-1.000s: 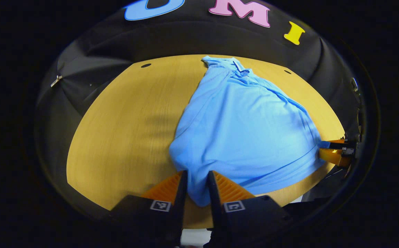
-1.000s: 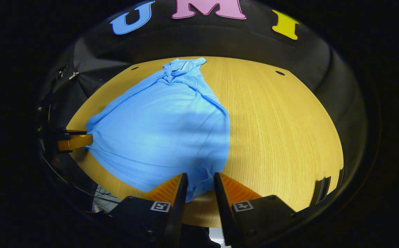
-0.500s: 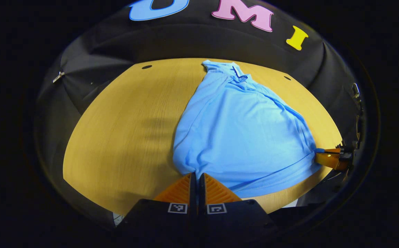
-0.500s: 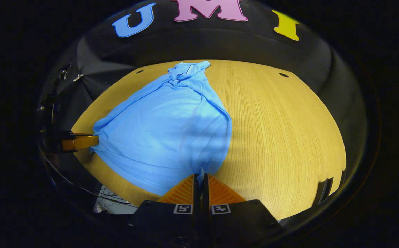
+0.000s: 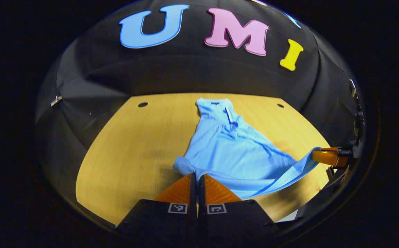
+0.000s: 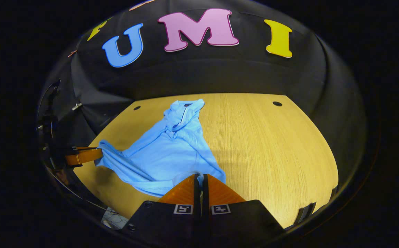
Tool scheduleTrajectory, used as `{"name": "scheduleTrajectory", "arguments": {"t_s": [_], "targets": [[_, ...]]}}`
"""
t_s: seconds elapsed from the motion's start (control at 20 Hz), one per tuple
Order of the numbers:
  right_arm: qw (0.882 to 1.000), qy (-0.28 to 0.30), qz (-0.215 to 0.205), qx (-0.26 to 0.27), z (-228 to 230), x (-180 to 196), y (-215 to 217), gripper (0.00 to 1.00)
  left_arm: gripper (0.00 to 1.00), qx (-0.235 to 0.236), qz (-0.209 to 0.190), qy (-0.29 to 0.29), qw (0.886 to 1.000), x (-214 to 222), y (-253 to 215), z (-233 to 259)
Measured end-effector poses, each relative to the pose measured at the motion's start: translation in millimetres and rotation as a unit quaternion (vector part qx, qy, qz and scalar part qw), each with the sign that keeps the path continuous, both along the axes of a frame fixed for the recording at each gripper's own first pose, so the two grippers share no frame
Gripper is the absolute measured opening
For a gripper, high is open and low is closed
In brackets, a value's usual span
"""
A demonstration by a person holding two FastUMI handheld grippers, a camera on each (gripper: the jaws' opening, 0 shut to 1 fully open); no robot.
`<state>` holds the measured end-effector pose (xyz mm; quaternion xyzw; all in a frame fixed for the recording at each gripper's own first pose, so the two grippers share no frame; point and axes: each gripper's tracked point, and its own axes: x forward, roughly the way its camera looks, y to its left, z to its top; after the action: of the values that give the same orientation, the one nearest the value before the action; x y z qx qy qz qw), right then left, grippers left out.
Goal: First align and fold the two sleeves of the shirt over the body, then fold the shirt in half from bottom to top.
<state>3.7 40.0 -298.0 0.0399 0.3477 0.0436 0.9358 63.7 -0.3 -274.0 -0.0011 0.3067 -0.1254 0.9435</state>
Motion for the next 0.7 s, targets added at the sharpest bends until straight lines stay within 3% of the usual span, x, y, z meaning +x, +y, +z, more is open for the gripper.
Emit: {"name": "scheduleTrajectory", "arguments": {"t_s": [0.5, 0.7], "targets": [[0.997, -0.074, -0.020, -0.010, 29.7, 134.0, -20.2, 0.05, 0.06, -0.041, 0.050, -0.097, 0.993, 158.2, -22.3, 67.6], [0.995, -0.092, -0.038, -0.003, 26.8, 199.2, -26.7, 0.05, 0.06, -0.027, 0.053, -0.124, 0.990, 225.8, -33.0, 74.4]]}}
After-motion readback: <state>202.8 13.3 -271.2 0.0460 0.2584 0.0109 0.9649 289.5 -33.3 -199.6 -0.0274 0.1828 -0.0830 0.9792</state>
